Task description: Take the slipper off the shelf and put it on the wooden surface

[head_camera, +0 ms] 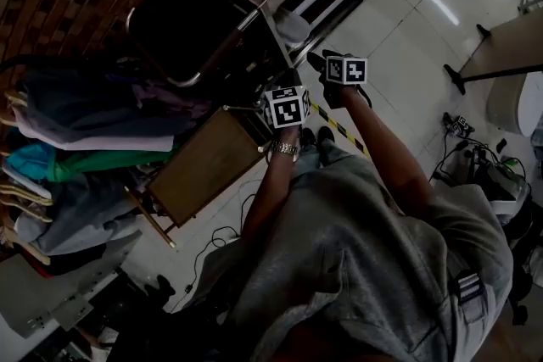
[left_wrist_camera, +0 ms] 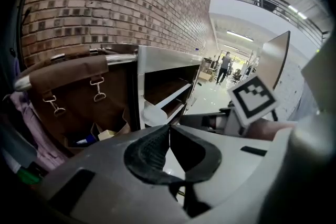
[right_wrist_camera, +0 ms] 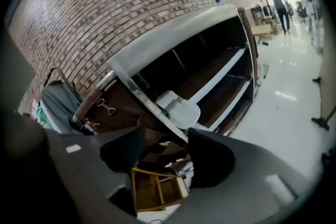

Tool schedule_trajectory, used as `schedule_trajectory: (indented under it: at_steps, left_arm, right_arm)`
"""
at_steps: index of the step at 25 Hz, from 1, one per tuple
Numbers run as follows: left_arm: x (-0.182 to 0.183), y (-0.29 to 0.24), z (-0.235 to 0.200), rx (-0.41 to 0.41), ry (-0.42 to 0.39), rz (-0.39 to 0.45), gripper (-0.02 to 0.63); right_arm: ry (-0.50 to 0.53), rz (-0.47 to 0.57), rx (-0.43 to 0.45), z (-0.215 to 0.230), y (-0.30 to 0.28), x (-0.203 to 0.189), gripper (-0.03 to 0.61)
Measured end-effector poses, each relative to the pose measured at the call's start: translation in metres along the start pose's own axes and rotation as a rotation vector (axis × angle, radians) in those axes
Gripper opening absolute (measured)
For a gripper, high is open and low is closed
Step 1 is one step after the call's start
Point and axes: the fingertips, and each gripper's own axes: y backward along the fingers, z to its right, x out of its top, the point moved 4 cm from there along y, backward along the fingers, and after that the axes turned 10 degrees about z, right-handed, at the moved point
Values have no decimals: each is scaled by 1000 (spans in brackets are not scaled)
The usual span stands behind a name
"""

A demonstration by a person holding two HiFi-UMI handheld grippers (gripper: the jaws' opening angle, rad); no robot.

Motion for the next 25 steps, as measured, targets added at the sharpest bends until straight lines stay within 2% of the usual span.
schedule_trajectory:
  at_steps: [2, 6, 8, 9, 11, 12, 13, 14, 16, 18, 21, 25]
  left_arm:
    - [-5, 4, -17, 40, 24, -7, 6]
    - [-28, 20, -42, 116, 26, -45, 6]
    - [-42, 27, -53, 149, 49, -65, 6]
    - [-49, 29, -58, 159, 67, -72, 6]
    - [-61, 30, -67, 161, 98, -89, 6]
    - [-66, 30, -69, 157, 109, -97, 6]
    - [-72, 30, -70, 154, 115, -106, 6]
    - [-76, 29, -69, 152, 119, -113, 6]
    - [-79, 26, -66, 145, 121, -119, 6]
    - [-75, 21, -61, 126, 113, -112, 6]
    - [-63, 14, -52, 94, 88, -91, 6]
    - [-34, -2, -24, 44, 56, -43, 6]
  right_arm:
    - [-57, -13, -11, 22, -44, -1, 387]
    - [-169, -36, -59, 64, -118, -4, 437]
    - [-290, -37, -58, 79, -147, -6, 477]
    - [-367, -30, -49, 83, -160, -6, 517]
    - [-481, -24, -22, 85, -183, -10, 532]
    - [-505, -31, -6, 84, -191, -14, 531]
    - [-516, -40, 15, 82, -198, -19, 520]
    - [-525, -40, 42, 80, -203, -24, 468]
    - [-548, -2, 114, 76, -207, -23, 199]
    - [-540, 58, 169, 70, -203, -11, 110]
    - [-415, 97, 163, 59, -171, 6, 78]
    - [-147, 116, 56, 50, -64, 22, 72]
